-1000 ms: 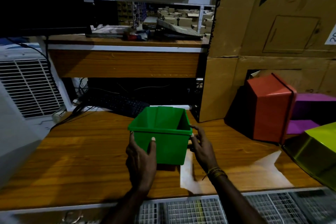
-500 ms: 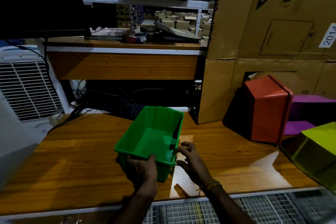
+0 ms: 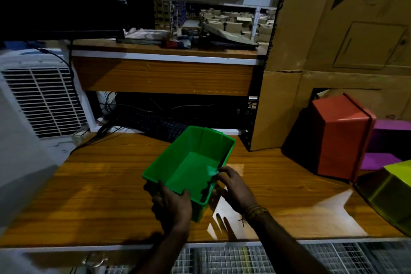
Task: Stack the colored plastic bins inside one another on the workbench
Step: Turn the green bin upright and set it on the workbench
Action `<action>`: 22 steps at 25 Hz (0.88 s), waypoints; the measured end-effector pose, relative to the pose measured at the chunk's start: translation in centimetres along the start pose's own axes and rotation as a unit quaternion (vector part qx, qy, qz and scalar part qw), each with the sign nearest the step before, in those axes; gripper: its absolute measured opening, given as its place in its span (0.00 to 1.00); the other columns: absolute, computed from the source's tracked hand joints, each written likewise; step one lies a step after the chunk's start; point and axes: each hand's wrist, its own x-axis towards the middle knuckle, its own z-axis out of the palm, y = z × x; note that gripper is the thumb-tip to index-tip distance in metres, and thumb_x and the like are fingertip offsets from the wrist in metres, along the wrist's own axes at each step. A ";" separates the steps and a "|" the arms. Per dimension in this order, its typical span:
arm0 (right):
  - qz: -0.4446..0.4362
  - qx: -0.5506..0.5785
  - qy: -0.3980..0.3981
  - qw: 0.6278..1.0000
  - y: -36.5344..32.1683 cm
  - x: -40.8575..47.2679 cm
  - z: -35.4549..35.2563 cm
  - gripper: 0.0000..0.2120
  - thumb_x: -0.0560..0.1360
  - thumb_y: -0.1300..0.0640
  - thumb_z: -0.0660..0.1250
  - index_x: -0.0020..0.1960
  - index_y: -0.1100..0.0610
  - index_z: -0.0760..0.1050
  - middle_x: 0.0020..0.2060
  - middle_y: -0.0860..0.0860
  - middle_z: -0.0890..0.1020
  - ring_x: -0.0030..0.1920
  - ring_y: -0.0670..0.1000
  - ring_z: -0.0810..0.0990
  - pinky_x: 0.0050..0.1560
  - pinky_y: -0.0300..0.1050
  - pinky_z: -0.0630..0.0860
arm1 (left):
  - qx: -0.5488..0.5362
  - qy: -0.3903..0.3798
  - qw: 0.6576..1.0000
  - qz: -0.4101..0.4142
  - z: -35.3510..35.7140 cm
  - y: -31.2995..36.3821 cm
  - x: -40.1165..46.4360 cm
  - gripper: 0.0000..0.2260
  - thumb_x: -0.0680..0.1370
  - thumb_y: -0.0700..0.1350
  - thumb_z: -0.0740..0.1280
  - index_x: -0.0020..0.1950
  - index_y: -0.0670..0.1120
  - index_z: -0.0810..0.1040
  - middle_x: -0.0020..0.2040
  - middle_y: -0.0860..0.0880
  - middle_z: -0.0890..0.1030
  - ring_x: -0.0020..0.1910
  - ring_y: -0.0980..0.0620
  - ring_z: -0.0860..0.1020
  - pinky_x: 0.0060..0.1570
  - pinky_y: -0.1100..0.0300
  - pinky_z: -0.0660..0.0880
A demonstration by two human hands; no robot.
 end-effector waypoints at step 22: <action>0.002 -0.119 -0.107 0.987 -0.9 3.6 -1.5 0.16 0.78 0.54 0.62 0.66 0.46 0.68 0.62 0.55 0.73 0.61 0.58 0.71 0.60 0.55 0.71 | 0.353 0.023 0.883 0.310 -2.8 -0.6 0.2 0.14 0.68 0.43 0.72 0.52 0.56 0.81 0.51 0.48 0.77 0.52 0.44 0.74 0.43 0.52 0.75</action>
